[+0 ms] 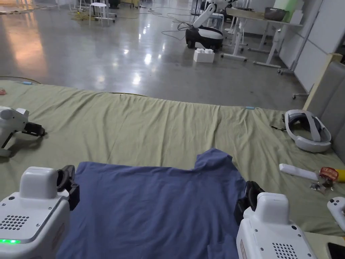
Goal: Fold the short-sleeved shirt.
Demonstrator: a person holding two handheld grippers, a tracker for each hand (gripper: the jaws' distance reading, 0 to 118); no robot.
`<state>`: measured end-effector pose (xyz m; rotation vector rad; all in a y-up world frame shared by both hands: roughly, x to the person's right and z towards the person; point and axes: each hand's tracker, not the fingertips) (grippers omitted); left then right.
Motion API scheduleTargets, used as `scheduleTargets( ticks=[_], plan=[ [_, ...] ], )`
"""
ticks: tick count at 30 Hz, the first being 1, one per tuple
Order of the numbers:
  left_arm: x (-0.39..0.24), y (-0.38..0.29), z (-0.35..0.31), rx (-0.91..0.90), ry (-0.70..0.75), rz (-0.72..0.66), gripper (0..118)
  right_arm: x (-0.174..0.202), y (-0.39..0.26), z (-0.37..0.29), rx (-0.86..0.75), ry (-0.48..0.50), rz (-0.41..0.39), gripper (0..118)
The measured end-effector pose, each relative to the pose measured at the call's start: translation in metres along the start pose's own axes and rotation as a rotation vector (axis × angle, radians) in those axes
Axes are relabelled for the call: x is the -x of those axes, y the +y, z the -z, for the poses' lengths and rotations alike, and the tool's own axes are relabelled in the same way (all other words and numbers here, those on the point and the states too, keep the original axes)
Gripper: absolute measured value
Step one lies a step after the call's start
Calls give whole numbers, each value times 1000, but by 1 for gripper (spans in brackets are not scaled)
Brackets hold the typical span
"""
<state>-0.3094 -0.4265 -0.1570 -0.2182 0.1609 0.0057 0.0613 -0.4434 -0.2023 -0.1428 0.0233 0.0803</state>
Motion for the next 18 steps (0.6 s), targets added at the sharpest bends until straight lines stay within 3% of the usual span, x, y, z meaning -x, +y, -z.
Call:
scheduleTargets(
  ticks=[6, 15, 18],
  plan=[
    [36, -19, -1, 162, -30, 19, 2, -3, -1, -2, 22, 19, 11, 6],
    [83, -85, -17, 716, -48, -20, 2, -14, -31, -3, 147, 36, 13, 6],
    [88, -107, -20, 814, -72, -48, 4, -15, -42, -2, 189, 40, 4, 6]
  ],
)
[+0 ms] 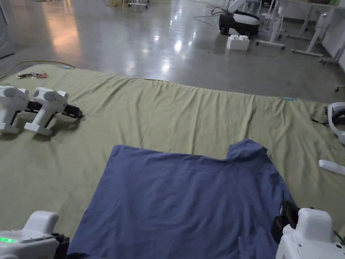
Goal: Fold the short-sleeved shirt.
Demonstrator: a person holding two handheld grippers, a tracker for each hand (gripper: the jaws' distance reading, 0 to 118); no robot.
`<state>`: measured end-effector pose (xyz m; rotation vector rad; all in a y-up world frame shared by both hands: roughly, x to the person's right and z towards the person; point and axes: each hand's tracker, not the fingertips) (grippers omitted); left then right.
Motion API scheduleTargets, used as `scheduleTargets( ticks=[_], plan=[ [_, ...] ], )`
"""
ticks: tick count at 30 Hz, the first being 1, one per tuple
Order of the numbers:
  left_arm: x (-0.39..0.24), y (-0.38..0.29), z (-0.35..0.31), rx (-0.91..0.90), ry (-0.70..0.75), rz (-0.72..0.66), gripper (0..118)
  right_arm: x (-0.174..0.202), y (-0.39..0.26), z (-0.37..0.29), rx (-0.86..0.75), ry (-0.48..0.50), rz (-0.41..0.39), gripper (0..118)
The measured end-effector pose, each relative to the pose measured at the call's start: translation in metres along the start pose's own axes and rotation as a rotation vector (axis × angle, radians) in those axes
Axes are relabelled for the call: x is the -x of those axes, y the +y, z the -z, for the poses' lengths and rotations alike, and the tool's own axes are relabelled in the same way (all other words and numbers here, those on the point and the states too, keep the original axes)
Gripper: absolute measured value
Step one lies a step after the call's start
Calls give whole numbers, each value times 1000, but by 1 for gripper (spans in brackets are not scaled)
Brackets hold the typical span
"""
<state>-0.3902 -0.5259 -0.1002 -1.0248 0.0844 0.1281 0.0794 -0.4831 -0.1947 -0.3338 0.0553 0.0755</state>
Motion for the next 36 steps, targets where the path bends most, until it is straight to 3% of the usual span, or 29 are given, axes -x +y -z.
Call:
scheduleTargets(
  ticks=[1, 2, 3, 4, 15, 17, 20, 22, 24, 25, 26, 32, 36],
  plan=[
    [-3, -3, -1, 13, -6, -19, 20, 0, -3, 1, 17, 2, -3, 6],
    [-2, -6, 1, 17, -3, -33, 50, 0, -6, 2, 27, 4, -6, 6],
    [-2, -8, 5, 24, 0, -54, 66, -1, -9, 2, 35, 3, -8, 6],
    [-2, -10, 9, 34, 2, -76, 70, -1, -11, 2, 45, 4, -13, 6],
    [-13, -2, 42, 95, 86, -116, 69, -17, -28, 5, 145, -22, -38, 6],
    [-18, -2, 44, 97, 101, -57, 58, -24, -32, 5, 196, -29, -34, 6],
    [-31, -2, 43, 93, 92, 3, 30, -39, -41, 6, 314, -16, 16, 6],
    [-28, -1, 47, 96, 83, 12, 15, -50, -48, 4, 393, -25, 26, 19],
    [-29, 0, 47, 99, 82, 14, 11, -62, -56, 1, 464, -18, 28, 42],
    [-28, 1, 45, 98, 79, 14, 10, -68, -59, -1, 506, -16, 26, 59],
    [-27, 1, 42, 94, 76, 10, 10, -73, -64, -3, 549, -7, 23, 63],
    [-29, 6, 29, 57, 71, 3, 9, -88, -96, -6, 679, -24, -68, 64],
    [-28, 7, 28, 46, 69, -5, 9, -90, -122, 8, 725, 24, -35, 57]
  ],
)
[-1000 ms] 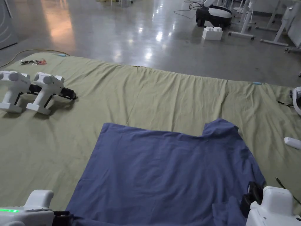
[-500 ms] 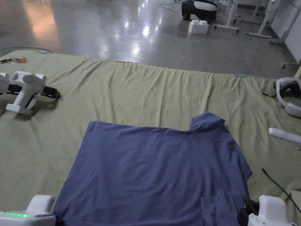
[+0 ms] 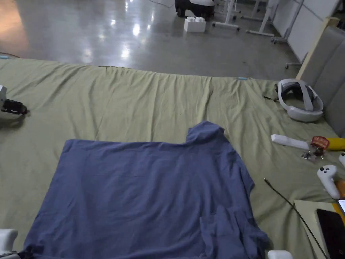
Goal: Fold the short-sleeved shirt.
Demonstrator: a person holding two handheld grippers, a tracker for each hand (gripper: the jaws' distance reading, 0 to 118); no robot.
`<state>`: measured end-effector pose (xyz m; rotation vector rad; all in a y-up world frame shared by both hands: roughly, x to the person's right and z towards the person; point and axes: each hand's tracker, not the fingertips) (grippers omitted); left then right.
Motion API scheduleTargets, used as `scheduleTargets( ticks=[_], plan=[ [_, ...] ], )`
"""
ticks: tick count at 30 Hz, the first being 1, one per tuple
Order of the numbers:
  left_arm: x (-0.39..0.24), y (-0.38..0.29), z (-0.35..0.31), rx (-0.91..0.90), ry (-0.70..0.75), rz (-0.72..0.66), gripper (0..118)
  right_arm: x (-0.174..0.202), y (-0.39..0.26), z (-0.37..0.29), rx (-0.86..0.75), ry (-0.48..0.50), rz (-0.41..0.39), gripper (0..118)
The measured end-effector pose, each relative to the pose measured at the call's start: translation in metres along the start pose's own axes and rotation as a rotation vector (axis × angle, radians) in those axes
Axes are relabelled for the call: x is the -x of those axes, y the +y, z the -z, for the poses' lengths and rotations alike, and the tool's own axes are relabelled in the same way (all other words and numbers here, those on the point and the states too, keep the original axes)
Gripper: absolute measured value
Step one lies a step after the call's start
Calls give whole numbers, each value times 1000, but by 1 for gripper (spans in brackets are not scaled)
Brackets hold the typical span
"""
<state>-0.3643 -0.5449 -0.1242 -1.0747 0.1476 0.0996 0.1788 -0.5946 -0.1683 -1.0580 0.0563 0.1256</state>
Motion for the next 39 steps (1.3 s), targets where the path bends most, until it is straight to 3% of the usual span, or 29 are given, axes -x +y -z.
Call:
scheduleTargets(
  ticks=[15, 16, 20, 22, 26, 31, 39],
  plan=[
    [-2, -2, -1, -2, -3, 6, 9, 9, 21, -3, -44, -9, 7, 51],
    [-2, -2, -1, -3, -3, 6, 9, 10, 22, -3, -54, -7, 1, 47],
    [-2, -1, 0, -5, -5, 3, 9, 17, 23, 7, -55, 11, -24, 13],
    [0, -2, 2, -8, -4, 1, 9, 22, 21, 7, -68, 0, -61, 8],
    [3, -4, -1, -23, -15, -17, 9, 18, 13, -12, -111, 15, -12, 6],
    [8, 0, -15, -94, -59, -67, 9, 11, 9, -39, -147, 10, -10, 6],
    [9, 62, -22, -185, -87, -91, 9, 10, 69, -58, -203, 21, -33, 6]
  ],
)
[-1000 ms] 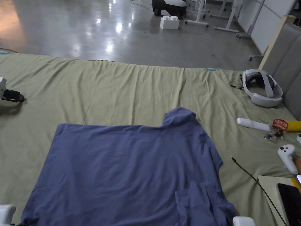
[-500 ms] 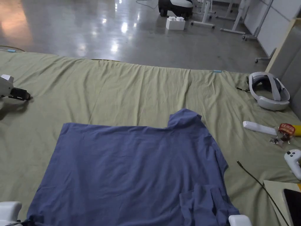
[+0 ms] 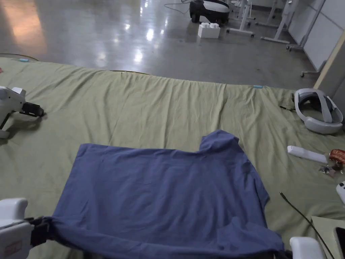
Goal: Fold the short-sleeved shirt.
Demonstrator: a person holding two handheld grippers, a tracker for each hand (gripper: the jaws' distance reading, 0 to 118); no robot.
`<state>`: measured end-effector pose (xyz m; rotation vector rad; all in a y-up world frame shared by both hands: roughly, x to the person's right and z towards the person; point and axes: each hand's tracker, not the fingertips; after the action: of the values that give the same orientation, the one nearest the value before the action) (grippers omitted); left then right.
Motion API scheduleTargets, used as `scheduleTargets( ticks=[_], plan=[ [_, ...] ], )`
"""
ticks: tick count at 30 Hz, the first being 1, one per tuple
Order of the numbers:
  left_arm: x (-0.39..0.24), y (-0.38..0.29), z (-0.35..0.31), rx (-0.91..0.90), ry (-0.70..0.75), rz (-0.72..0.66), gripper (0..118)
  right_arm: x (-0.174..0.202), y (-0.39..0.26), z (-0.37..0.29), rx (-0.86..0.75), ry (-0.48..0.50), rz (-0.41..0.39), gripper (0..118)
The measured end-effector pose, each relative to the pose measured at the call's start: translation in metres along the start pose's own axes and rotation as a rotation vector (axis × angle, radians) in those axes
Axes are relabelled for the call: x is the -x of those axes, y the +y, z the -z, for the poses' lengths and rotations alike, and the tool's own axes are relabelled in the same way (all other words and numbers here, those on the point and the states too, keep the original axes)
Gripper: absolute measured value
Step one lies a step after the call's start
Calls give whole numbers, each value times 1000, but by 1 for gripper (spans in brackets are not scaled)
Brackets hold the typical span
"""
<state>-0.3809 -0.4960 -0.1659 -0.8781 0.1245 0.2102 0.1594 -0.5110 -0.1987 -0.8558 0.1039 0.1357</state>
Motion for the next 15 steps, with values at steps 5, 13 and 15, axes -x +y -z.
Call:
scheduleTargets(
  ticks=[5, 13, 15],
  plan=[
    [-1, 46, 31, -3, 9, -4, 9, -4, 53, 30, 8, -9, 8, 6],
    [-7, 96, 91, 60, 25, 17, 9, -7, 107, 109, 83, -39, 12, 6],
    [-10, 101, 107, 81, 35, 24, 9, -9, 113, 130, 106, -33, 15, 6]
  ],
)
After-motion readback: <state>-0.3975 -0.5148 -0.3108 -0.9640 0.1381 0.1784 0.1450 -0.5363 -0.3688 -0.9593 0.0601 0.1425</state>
